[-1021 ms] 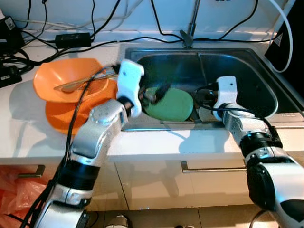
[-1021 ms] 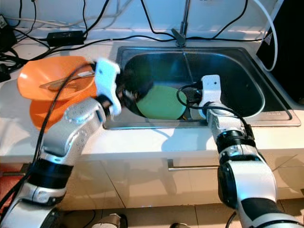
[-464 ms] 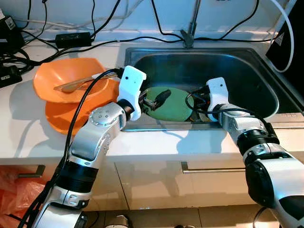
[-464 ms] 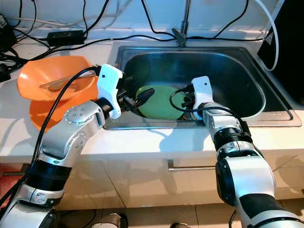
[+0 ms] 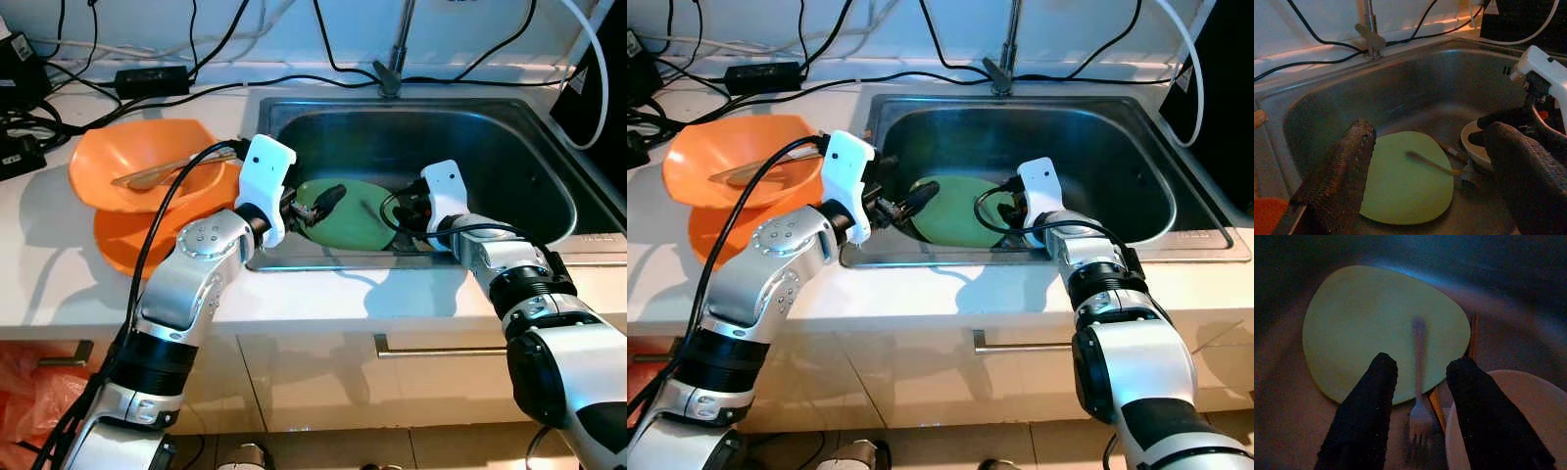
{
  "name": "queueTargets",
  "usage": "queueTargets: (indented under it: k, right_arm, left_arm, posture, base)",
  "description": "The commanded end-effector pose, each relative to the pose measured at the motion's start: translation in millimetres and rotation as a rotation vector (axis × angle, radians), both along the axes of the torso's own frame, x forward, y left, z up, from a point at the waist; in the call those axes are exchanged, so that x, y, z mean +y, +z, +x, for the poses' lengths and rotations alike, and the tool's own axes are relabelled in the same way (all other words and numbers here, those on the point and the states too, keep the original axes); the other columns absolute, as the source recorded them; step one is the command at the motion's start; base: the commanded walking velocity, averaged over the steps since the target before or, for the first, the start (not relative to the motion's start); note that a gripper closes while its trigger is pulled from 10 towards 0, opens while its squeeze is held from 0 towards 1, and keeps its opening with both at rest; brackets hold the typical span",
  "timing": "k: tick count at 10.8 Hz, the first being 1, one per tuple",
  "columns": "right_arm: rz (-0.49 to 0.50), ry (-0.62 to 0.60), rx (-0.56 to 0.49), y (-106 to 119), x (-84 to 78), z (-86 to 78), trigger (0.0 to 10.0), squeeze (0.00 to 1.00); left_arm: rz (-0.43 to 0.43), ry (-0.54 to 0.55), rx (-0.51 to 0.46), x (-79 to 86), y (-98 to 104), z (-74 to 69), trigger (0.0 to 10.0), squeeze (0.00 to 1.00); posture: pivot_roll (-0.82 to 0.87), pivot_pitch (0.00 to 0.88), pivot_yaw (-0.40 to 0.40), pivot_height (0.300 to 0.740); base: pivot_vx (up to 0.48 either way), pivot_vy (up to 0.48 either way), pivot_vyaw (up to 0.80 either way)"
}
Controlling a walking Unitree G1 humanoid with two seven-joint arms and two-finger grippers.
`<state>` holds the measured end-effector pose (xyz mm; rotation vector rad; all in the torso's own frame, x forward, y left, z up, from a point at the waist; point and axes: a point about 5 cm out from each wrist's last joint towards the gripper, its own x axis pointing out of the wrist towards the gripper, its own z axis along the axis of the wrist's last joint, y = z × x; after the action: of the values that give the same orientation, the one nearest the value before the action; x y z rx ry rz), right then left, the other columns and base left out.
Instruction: Kitchen organization
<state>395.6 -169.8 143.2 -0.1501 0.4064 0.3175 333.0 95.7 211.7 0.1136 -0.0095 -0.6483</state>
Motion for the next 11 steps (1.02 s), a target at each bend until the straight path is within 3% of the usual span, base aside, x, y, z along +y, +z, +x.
queueTargets:
  k: [1,3,6,8,10,11]
  right_arm:
    - [0.0,0.016,0.046,-7.8,-0.7,-3.4,10.0,1.0]
    - [0.048,-0.022,-0.02,3.3,-4.1,0.7,10.0,1.0]
    - [0.222,-0.1,-0.239,41.9,-1.0,9.7,10.0,1.0]
    - [0.297,-0.049,-0.356,52.1,18.8,-0.5,10.0,1.0]
    - [0.397,-0.05,-0.434,58.6,31.6,-13.8,10.0,1.0]
    - [0.482,-0.096,-0.43,57.4,33.8,-17.1,10.0,0.69]
  left_arm:
    - [0.021,0.005,0.008,2.0,0.2,2.6,10.0,0.0]
    - [0.026,0.023,-0.021,3.5,3.9,4.3,10.0,0.0]
    - [0.017,0.207,-0.136,27.0,23.8,17.3,10.0,0.0]
    - [-0.031,0.363,-0.212,55.2,42.3,26.3,10.0,0.0]
    - [-0.016,0.504,-0.272,81.5,51.7,31.9,10.0,0.0]
    - [0.009,0.571,-0.249,96.0,50.1,35.4,10.0,0.0]
  posture:
    - [0.14,0.091,0.016,0.74]
    - [0.14,0.091,0.012,0.74]
    - [0.13,0.089,0.015,0.74]
    - [0.13,0.084,0.021,0.74]
    - [0.13,0.08,0.022,0.74]
    - [0.13,0.081,0.022,0.74]
  base:
    - [0.0,0.0,0.0]
    - [0.0,0.0,0.0]
    - [0.0,0.0,0.0]
    - [0.0,0.0,0.0]
    - [0.0,0.0,0.0]
    - [0.0,0.0,0.0]
